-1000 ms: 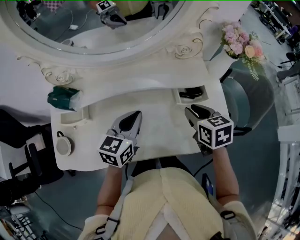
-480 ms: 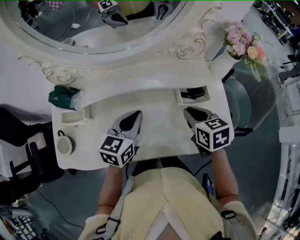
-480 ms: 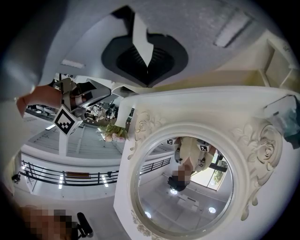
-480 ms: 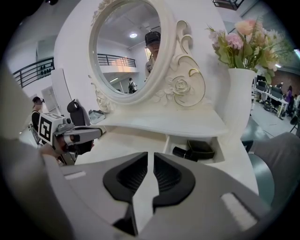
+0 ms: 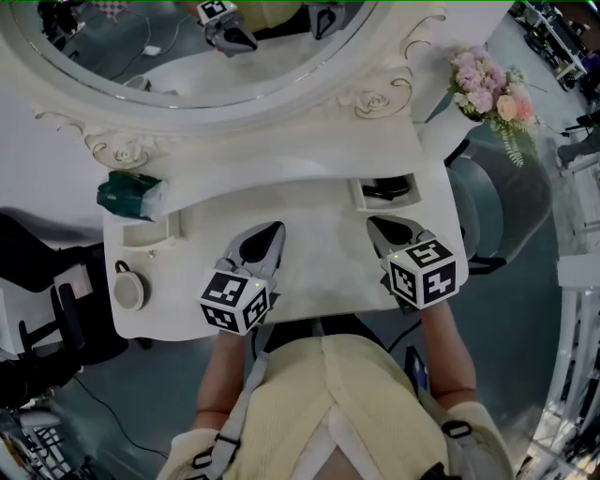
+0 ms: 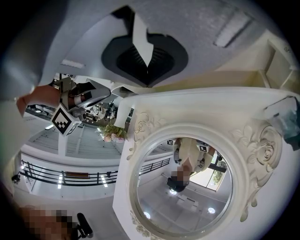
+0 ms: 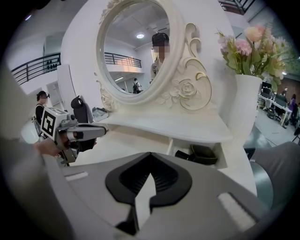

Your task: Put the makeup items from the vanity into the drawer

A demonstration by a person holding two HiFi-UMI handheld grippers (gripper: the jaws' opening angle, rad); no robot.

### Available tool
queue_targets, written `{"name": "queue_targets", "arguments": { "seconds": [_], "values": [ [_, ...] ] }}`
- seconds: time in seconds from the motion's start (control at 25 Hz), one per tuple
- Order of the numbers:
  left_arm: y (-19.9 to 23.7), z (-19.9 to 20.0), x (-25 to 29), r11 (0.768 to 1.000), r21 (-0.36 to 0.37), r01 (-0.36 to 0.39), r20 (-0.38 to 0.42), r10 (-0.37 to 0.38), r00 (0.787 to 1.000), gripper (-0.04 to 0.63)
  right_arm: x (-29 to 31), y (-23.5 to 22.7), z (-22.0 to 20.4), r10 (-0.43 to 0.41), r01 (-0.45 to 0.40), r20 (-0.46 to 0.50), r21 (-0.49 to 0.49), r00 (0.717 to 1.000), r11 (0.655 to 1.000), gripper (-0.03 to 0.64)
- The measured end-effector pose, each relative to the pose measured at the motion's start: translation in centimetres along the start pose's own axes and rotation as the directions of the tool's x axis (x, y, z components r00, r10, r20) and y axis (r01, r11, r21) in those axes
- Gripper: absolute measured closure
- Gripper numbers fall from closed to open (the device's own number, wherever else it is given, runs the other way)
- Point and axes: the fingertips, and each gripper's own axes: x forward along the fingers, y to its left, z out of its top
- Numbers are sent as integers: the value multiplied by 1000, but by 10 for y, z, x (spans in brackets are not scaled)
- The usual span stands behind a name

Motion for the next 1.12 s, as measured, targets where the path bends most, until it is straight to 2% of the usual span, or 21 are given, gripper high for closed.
{"name": "queue_targets", "arguments": {
  "seconds": [1.12],
  "values": [
    [4,-4,-3,1000,16,-4,-19,5,1000,594,2,15,6,40,-39,14,-26,999,999,617]
  ]
}}
